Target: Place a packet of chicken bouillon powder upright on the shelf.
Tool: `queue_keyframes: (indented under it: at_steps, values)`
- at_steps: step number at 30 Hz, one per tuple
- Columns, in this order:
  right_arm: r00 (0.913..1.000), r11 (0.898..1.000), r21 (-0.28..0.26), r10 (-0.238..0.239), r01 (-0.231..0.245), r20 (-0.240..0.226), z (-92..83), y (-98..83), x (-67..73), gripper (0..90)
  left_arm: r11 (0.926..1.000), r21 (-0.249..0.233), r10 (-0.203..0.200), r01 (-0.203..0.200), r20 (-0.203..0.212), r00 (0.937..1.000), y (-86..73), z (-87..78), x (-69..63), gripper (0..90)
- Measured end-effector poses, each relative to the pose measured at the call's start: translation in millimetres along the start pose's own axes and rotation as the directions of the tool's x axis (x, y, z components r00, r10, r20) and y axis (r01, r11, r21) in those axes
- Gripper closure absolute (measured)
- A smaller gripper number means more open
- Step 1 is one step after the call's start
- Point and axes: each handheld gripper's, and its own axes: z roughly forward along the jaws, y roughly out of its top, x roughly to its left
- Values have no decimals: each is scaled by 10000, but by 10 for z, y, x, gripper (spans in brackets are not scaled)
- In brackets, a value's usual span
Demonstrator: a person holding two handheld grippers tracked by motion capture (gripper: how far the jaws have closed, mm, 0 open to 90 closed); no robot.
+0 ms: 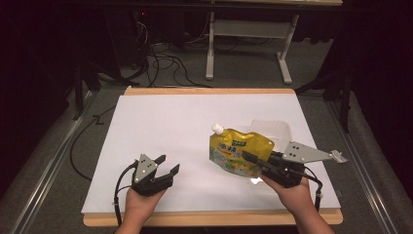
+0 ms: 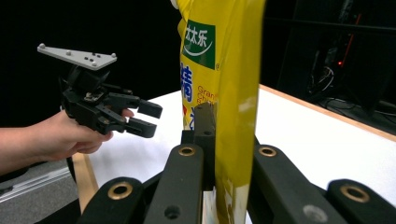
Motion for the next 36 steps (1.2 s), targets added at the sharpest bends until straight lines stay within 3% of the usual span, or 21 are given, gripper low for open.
queue_keyframes:
  at_steps: [15,36]
  values:
    - [9984,9998,-197,100,-89,559,-309,-24,-233,879,10000,15,-5,5,12,10000,-4,3,2,400]
    - [9887,9985,-300,506,-468,1409,-674,-133,-523,878,10000,86,-24,24,-41,10000,-12,4,11,400]
